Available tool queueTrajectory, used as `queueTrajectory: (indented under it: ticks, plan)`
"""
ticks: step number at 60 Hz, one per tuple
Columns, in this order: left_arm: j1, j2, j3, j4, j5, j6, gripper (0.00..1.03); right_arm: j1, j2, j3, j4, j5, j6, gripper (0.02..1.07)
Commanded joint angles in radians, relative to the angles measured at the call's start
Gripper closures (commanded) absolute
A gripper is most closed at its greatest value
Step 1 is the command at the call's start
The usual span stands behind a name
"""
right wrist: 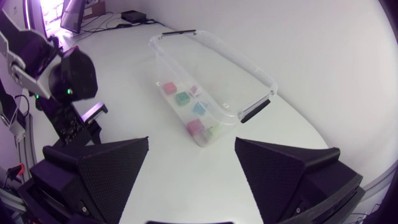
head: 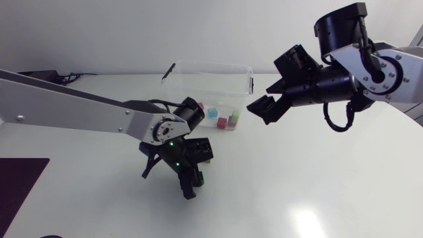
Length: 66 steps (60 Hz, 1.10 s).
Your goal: Place the duplo bricks in the container
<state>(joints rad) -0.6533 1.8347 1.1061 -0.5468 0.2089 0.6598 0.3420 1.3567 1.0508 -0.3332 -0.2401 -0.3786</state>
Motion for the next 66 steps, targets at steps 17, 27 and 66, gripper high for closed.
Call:
queueTrajectory:
  ticks: [17,27,66]
  plan:
    - [0.178,-0.181,0.267,-0.137,0.021,0.063,0.72,0.111,-0.044,-0.074,-0.055,-0.03,-0.066,0.07]
    - [0.25,-0.114,0.429,-0.102,0.047,0.04,0.72,0.175,0.016,-0.072,-0.073,-0.028,-0.082,0.07]
    - [0.339,0.247,0.824,0.019,0.072,-0.034,0.71,0.259,0.36,0.069,-0.046,-0.007,-0.089,0.07]
